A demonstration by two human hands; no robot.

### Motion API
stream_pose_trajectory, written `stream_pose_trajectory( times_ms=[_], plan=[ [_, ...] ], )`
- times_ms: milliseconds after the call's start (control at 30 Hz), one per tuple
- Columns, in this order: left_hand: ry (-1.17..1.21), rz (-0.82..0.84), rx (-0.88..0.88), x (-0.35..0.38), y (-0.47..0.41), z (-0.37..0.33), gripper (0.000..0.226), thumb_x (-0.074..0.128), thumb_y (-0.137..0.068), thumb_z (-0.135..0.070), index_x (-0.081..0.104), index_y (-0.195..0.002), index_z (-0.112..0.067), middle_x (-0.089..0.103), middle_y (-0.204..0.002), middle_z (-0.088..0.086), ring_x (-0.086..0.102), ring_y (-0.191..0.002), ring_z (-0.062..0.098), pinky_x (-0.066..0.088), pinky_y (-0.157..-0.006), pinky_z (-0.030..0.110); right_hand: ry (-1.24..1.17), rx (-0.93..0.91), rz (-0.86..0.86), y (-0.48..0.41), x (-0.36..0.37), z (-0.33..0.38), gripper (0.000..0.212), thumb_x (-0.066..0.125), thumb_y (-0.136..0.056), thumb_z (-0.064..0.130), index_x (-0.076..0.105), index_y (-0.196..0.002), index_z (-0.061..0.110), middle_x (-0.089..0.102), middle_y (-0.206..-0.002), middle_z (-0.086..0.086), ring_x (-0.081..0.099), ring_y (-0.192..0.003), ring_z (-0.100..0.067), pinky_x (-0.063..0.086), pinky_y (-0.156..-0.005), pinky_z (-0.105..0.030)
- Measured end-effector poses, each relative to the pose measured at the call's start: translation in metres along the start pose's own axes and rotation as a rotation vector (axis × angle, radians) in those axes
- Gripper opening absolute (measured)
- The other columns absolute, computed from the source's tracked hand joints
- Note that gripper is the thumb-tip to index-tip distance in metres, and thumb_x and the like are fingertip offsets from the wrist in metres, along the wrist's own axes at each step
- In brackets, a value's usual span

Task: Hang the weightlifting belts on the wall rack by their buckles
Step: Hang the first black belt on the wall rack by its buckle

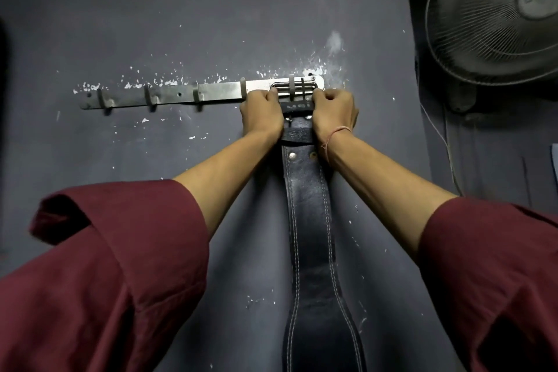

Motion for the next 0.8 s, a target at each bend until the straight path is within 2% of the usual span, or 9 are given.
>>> stream_pose_trajectory(
  times_ms=[67,133,167,233,333,433,533,700,800],
  plan=[
    [0.007,-0.005,-0.009,-0.001,0.010,0.004,0.054,0.042,-0.105,-0.032,0.032,-0.055,-0.014,0.038,-0.058,0.000,0.040,-0.076,0.024,0.029,-0.069,0.029,-0.008,-0.043,-0.002,0.006,-0.002,-0.003,0.041,0.051,-0.097,0.026,0.060,-0.066,0.001,0.042,-0.061,-0.006,0.032,-0.064,-0.020,0.021,-0.055,-0.033],
    [0.021,-0.034,0.004,-0.005,0.018,0.005,0.055,0.041,-0.105,-0.034,0.031,-0.054,-0.015,0.037,-0.056,-0.002,0.039,-0.074,0.024,0.028,-0.068,0.029,-0.015,-0.071,0.006,0.012,-0.005,-0.005,0.049,0.048,-0.101,0.034,0.051,-0.059,0.009,0.042,-0.057,-0.002,0.034,-0.058,-0.018,0.025,-0.052,-0.031],
    [0.021,-0.043,0.021,-0.006,0.023,0.004,0.055,0.040,-0.106,-0.033,0.031,-0.055,-0.015,0.037,-0.055,-0.002,0.039,-0.072,0.024,0.026,-0.065,0.030,-0.020,-0.079,0.010,0.016,-0.007,-0.006,0.049,0.045,-0.102,0.038,0.048,-0.059,0.013,0.045,-0.058,0.001,0.037,-0.058,-0.016,0.030,-0.054,-0.030],
    [0.032,-0.054,0.059,-0.009,0.039,0.004,0.051,0.037,-0.106,-0.029,0.036,-0.058,-0.014,0.046,-0.058,0.001,0.044,-0.071,0.026,0.029,-0.066,0.037,-0.028,-0.102,0.034,0.029,-0.009,-0.010,0.044,0.040,-0.103,0.043,0.057,-0.074,0.015,0.060,-0.075,-0.001,0.051,-0.072,-0.018,0.039,-0.066,-0.033],
    [0.060,-0.045,0.105,-0.010,0.070,0.014,0.038,0.036,-0.106,-0.023,0.059,-0.085,-0.002,0.067,-0.091,0.020,0.058,-0.092,0.036,0.040,-0.082,0.040,-0.009,-0.121,0.077,0.063,-0.013,-0.028,0.039,0.041,-0.103,0.042,0.063,-0.115,0.013,0.061,-0.114,-0.008,0.057,-0.106,-0.023,0.045,-0.094,-0.037],
    [0.069,-0.011,0.078,-0.019,0.113,0.038,0.035,0.035,-0.105,-0.020,0.062,-0.113,0.001,0.066,-0.112,0.021,0.058,-0.111,0.037,0.040,-0.095,0.040,0.080,-0.100,0.046,0.112,-0.027,-0.048,0.034,0.052,-0.098,0.032,0.053,-0.126,0.012,0.048,-0.128,-0.011,0.044,-0.121,-0.028,0.036,-0.106,-0.040],
    [0.067,0.021,0.039,-0.041,0.160,0.062,0.036,0.037,-0.105,-0.020,0.056,-0.131,-0.004,0.060,-0.130,0.016,0.052,-0.124,0.030,0.037,-0.106,0.037,0.154,-0.097,0.035,0.162,-0.045,-0.060,0.030,0.056,-0.096,0.025,0.052,-0.122,0.011,0.048,-0.127,-0.011,0.041,-0.122,-0.028,0.035,-0.105,-0.038],
    [0.057,0.134,-0.061,-0.093,0.229,0.091,0.039,0.041,-0.104,-0.027,0.054,-0.136,-0.011,0.061,-0.135,0.008,0.055,-0.126,0.022,0.042,-0.109,0.042,0.076,0.051,0.172,0.242,-0.069,-0.063,0.027,0.057,-0.097,0.025,0.053,-0.119,0.010,0.049,-0.118,-0.001,0.054,-0.110,-0.022,0.045,-0.102,-0.038],
    [0.079,0.214,-0.122,-0.127,0.279,0.104,0.037,0.044,-0.103,-0.029,0.058,-0.132,-0.012,0.065,-0.129,0.005,0.059,-0.118,0.016,0.045,-0.103,0.032,0.093,0.139,0.283,0.300,-0.087,-0.066,0.032,0.056,-0.098,0.029,0.052,-0.124,0.011,0.050,-0.125,-0.003,0.053,-0.103,-0.010,0.044,-0.089,-0.009]
  ],
)
Point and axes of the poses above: each hand's wrist, its own y-axis away from the middle knuckle, its own x-axis out of the palm, z = x × y, the point moved 3 cm from there along -y, towards the middle knuckle
